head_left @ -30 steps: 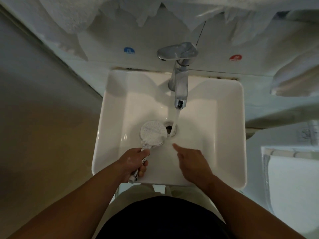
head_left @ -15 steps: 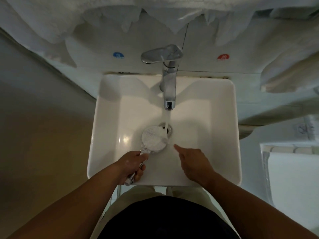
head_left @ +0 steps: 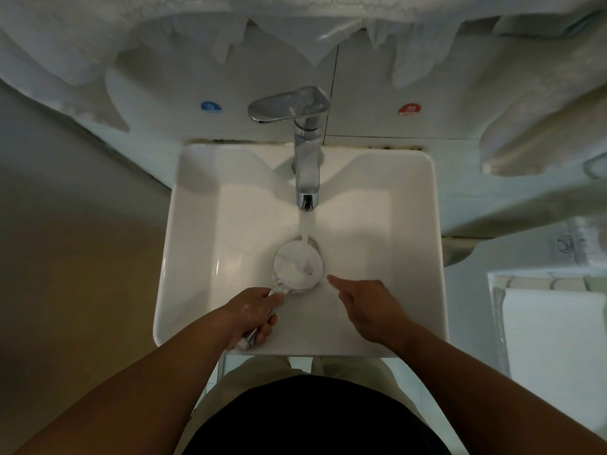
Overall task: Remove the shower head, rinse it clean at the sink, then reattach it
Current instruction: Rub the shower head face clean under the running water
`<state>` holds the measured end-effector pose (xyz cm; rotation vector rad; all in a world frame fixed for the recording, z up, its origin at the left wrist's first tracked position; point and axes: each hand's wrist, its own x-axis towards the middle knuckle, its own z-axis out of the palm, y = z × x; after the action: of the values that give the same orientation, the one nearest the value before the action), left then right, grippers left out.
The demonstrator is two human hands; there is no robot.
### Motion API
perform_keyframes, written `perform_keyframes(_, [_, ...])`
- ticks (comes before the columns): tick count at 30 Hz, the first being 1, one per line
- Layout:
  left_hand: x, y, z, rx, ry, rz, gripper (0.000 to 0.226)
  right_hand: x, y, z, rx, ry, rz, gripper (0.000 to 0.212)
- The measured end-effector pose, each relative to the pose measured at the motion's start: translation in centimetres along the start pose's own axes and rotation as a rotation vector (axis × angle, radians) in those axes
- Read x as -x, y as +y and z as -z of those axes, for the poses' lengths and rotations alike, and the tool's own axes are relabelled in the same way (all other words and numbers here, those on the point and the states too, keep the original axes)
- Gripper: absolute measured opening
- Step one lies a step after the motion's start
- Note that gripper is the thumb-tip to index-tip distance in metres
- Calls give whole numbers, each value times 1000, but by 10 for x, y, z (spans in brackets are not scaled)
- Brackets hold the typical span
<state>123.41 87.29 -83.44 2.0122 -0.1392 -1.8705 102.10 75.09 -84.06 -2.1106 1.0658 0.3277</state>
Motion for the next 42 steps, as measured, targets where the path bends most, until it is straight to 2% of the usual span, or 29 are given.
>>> perform_keyframes(3, [-4,-3,3,-3,-1,13,35,-14,-1,-5,-13,68,-66,45])
perform_keyframes(7, [-5,-6,5,-3,-9,12,34,-8,-15,-20,23,-24,-7,46])
perform_keyframes(11, [-6,-7,6,-27,-15,-12,34,-23,-3,-15,59,49,-57,48])
perform_keyframes(14, [-5,-8,8,-34,-20,-12,32,-12,-22,-17,110,-112,35,51])
perform_keyframes(15, [-4,-8,8,-34,-21,-10,31,-13,-21,-15,123,-112,42,50])
perform_keyframes(18, [-4,-6,7,-46,-27,-23,29,-30,-5,-3,134,35,-69,49])
perform_keyframes(19, [-3,-6,7,-48,-22,-25,30,-31,-8,-3,124,30,-67,49])
perform_keyframes(22, [-3,-8,9,-45,-23,-25,34,-14,-31,-16,91,-130,37,51])
perform_keyframes(26, [-4,-7,7,-55,-23,-30,34,-35,-13,-5,168,38,-64,52])
perform_keyframes(30, [-7,-9,9,-53,-21,-26,33,-21,-41,-17,85,-97,48,50])
perform_keyframes(34, [-8,-9,8,-38,-24,-29,33,-43,-23,-7,128,48,-58,50])
perform_keyframes(38, [-9,-10,10,-37,-33,-24,32,-27,-45,-17,102,-107,59,50])
perform_keyframes(42, [-7,-8,9,-36,-30,-16,31,-48,-20,0,201,26,-48,52])
